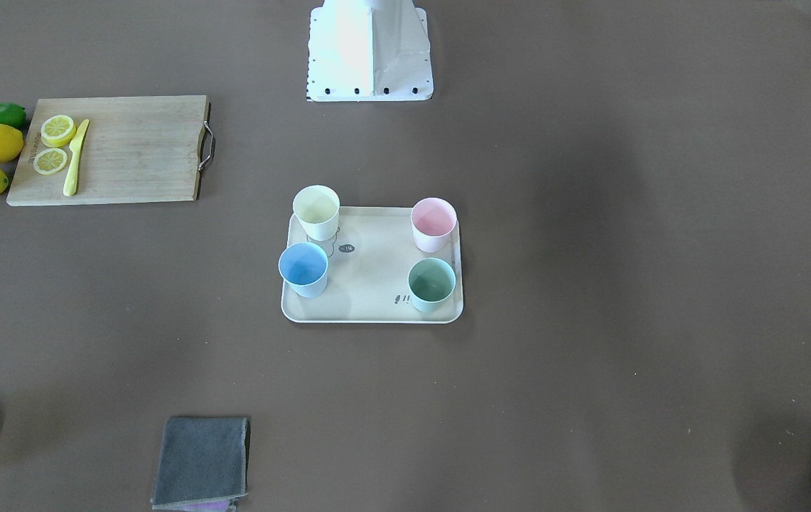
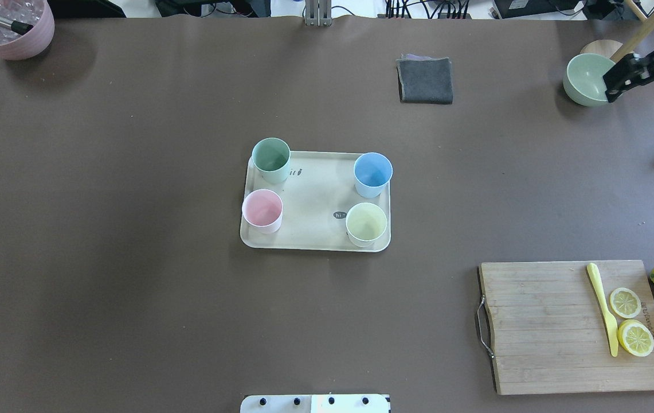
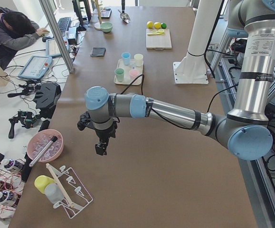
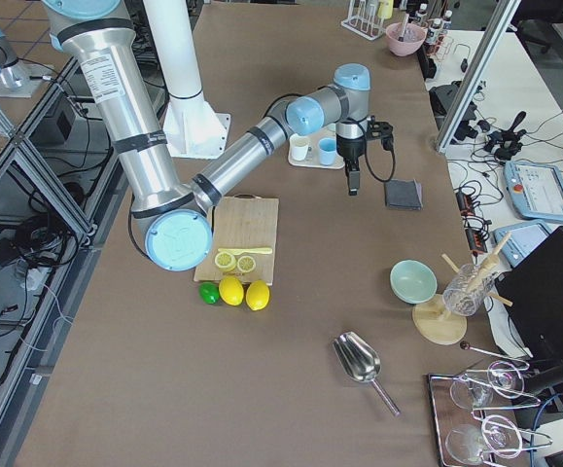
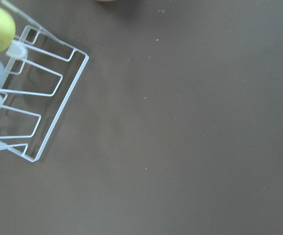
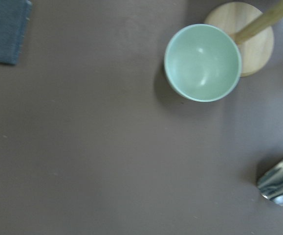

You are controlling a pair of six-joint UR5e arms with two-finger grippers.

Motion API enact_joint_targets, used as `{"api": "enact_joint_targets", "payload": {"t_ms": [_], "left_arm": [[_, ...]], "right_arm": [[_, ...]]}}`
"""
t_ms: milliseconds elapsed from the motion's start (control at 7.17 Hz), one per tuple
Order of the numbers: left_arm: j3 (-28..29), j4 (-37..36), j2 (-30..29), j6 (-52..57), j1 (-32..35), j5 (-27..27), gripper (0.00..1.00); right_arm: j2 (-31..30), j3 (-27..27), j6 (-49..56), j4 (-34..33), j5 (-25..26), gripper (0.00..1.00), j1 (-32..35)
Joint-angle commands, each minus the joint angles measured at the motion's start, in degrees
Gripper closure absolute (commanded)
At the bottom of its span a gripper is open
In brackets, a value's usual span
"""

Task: Place all cups on tray

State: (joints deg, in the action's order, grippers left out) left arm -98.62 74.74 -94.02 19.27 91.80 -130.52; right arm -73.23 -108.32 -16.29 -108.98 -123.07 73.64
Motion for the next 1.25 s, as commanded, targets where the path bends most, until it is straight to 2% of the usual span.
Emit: {"api": "enact_joint_targets", "payload": {"t_ms": [0, 139, 279, 558, 697, 976, 1115], "left_arm": [[-0.16, 1.44, 5.49, 1.30, 2.23, 0.53, 0.02], [0.09, 3.29, 6.03, 0.34, 2.15, 0.53, 0.02], [-0.25, 3.48, 6.74, -3.32, 2.15, 0.10, 0.02], [-1.04, 6.18, 8.75, -7.84, 2.15, -0.17, 0.02], [-0.96, 13.34, 12.07, -8.63, 2.07, -0.26, 0.02], [-0.69, 15.44, 12.55, -9.69, 2.06, -3.85, 0.02], [-0.87, 15.53, 12.63, -9.60, 2.06, -3.86, 0.02]], "right_arm": [[-8.89, 5.72, 21.30, -1.77, -6.98, 0.00, 11.23], [-10.68, 8.45, 26.35, -1.77, -6.66, 0.00, 14.40], [-13.31, 10.30, 26.31, -1.77, -6.83, 0.00, 16.78], [-17.36, 11.72, 25.79, -0.80, -6.83, 0.00, 17.16], [-18.34, 11.38, 25.70, -0.71, -6.92, 0.00, 17.16], [-20.01, 11.03, 26.40, 0.07, -6.74, 0.00, 19.43], [-21.06, 10.59, 26.57, 2.34, -6.83, 0.00, 21.27]]}}
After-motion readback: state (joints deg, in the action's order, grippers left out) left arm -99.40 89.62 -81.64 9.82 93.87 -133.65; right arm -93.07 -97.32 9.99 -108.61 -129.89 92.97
